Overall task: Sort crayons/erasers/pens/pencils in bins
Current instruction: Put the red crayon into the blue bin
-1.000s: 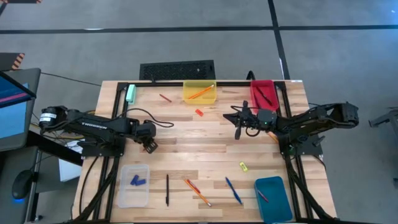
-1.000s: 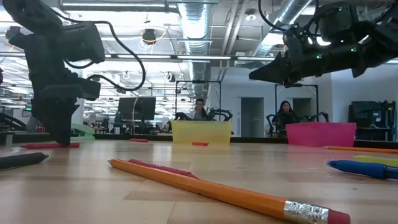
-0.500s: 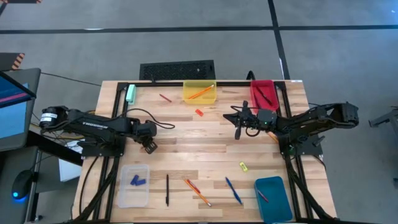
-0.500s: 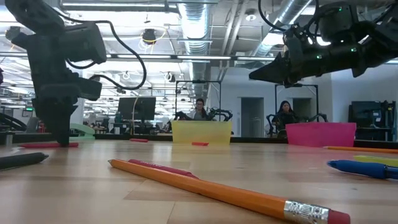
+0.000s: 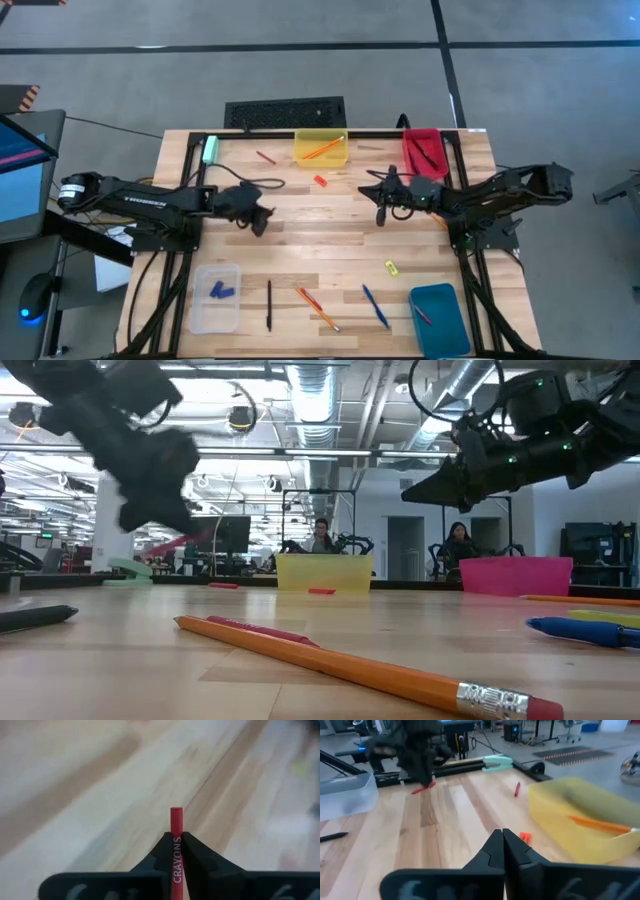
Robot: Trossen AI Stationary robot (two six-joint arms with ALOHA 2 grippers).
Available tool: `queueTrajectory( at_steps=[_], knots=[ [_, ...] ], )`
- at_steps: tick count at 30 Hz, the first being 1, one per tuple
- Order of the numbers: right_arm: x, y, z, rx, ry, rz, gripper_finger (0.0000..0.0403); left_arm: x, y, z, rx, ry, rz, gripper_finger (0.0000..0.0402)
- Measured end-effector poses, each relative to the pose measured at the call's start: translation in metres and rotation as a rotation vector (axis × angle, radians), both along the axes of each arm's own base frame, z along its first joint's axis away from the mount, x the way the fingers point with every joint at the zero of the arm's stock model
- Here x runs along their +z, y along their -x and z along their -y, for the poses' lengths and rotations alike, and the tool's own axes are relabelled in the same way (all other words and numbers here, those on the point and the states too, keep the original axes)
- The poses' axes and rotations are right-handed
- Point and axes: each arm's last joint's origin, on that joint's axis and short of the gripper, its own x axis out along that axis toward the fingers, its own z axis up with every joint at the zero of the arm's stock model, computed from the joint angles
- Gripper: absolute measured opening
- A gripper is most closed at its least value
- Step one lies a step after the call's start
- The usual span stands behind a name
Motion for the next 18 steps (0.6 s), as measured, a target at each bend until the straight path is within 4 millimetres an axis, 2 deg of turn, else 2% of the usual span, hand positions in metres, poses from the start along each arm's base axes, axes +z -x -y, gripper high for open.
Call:
queueTrajectory(
  at_steps=[5, 10, 13, 18],
  knots=[
    [-0.007, -0.012, -0.001, 0.063, -0.11, 0.073, 0.0003, 0.008, -0.013, -0.002, 0.042, 0.003, 0.238, 0.001],
    [-0.01, -0.046, -0.005, 0.146, -0.308, 0.132, 0.0011, 0.005, -0.02, -0.002, 0.079, 0.036, 0.323, 0.001],
    [-0.015, -0.074, -0.01, 0.16, -0.417, 0.134, 0.0038, 0.006, -0.024, -0.003, 0.088, 0.039, 0.365, 0.001],
    [-0.017, -0.115, -0.012, 0.174, -0.498, 0.165, 0.0102, 0.01, -0.028, -0.003, 0.094, 0.044, 0.433, 0.0011]
  ],
)
